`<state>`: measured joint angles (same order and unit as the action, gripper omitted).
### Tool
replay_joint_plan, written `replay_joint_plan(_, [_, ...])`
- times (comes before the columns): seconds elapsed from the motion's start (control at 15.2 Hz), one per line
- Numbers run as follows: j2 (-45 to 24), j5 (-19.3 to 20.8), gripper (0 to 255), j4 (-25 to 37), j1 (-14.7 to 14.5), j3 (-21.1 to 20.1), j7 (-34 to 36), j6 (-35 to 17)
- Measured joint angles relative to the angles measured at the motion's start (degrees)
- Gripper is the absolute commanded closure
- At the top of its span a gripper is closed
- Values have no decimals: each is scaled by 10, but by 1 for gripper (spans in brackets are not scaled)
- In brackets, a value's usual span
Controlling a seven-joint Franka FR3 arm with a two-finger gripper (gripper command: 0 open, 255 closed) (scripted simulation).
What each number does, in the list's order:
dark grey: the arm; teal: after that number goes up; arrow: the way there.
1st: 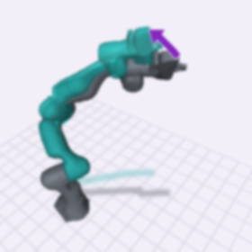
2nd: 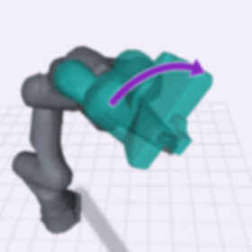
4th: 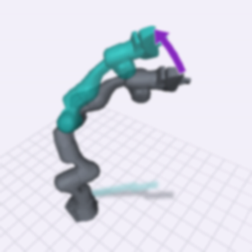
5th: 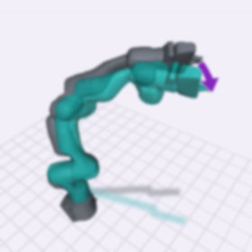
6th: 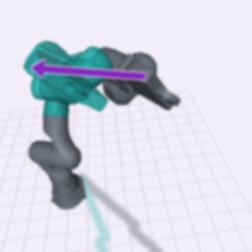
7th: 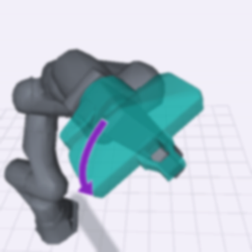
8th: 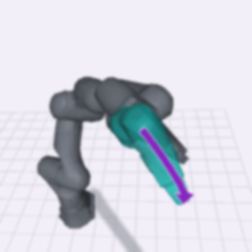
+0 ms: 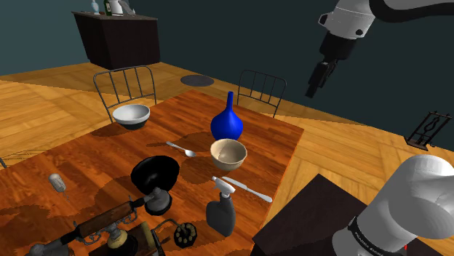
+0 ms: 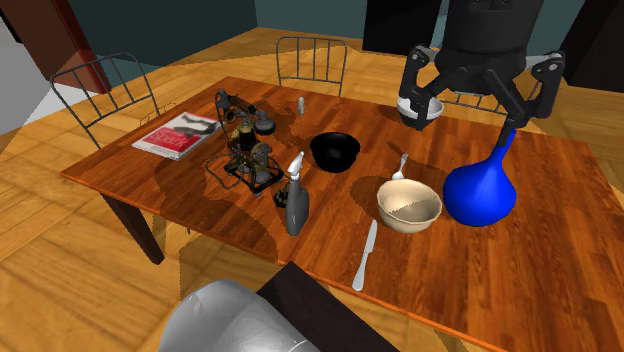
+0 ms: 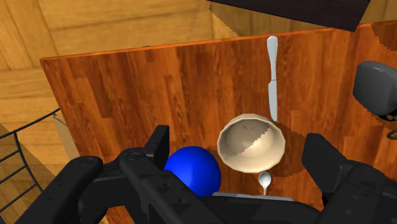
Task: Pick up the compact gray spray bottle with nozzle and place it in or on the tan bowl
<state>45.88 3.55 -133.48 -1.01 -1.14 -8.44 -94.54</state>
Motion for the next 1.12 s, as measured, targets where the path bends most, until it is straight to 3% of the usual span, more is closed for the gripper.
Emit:
replay_joint_plan(0.33, [8, -22, 0, -35, -13, -29, 32, -26])
replay_joint_plan(1.12, [-41, -111, 0, -122, -71, -156, 158, -172])
